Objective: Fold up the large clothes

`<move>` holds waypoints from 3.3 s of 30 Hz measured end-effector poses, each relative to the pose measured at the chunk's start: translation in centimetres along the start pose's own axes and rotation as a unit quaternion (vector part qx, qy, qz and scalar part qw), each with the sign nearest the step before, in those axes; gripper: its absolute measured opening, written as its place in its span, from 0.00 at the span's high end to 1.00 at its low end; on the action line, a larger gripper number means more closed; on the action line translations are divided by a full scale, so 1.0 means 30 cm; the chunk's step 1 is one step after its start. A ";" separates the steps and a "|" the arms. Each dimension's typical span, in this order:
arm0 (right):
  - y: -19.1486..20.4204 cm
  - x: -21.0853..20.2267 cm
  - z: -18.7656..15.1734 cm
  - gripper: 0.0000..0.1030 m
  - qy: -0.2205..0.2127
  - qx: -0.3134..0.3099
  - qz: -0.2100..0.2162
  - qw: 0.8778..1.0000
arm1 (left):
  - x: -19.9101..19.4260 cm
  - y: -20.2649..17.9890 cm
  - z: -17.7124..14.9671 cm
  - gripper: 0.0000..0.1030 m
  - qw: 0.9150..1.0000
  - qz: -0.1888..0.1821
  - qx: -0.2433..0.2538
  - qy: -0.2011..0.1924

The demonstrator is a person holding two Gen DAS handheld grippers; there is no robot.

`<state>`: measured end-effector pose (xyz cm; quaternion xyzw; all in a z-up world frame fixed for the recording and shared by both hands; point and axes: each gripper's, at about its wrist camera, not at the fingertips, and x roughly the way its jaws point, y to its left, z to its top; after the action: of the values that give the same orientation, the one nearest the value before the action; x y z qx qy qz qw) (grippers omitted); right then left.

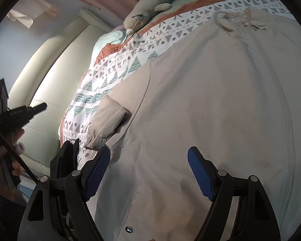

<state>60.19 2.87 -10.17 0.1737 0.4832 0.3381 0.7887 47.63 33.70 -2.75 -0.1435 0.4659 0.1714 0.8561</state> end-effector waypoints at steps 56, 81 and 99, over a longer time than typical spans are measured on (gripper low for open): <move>0.625 0.537 -0.142 0.24 0.073 -0.425 -0.105 0.896 | 0.141 0.279 -0.309 0.97 0.992 -0.122 0.000 -0.022; 0.433 -0.021 0.018 1.00 -0.059 -0.254 -0.093 0.961 | -0.063 0.034 -0.242 0.96 0.984 -0.145 0.096 -0.047; 0.123 -0.564 -0.091 1.00 -0.135 -0.138 -0.178 0.965 | -0.101 -0.264 -0.259 0.00 0.955 -0.211 0.189 -0.087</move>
<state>51.28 -6.51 1.66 0.0182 0.3445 0.2287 0.9103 43.66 22.94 -3.58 -0.0586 0.3723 -0.0929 0.9216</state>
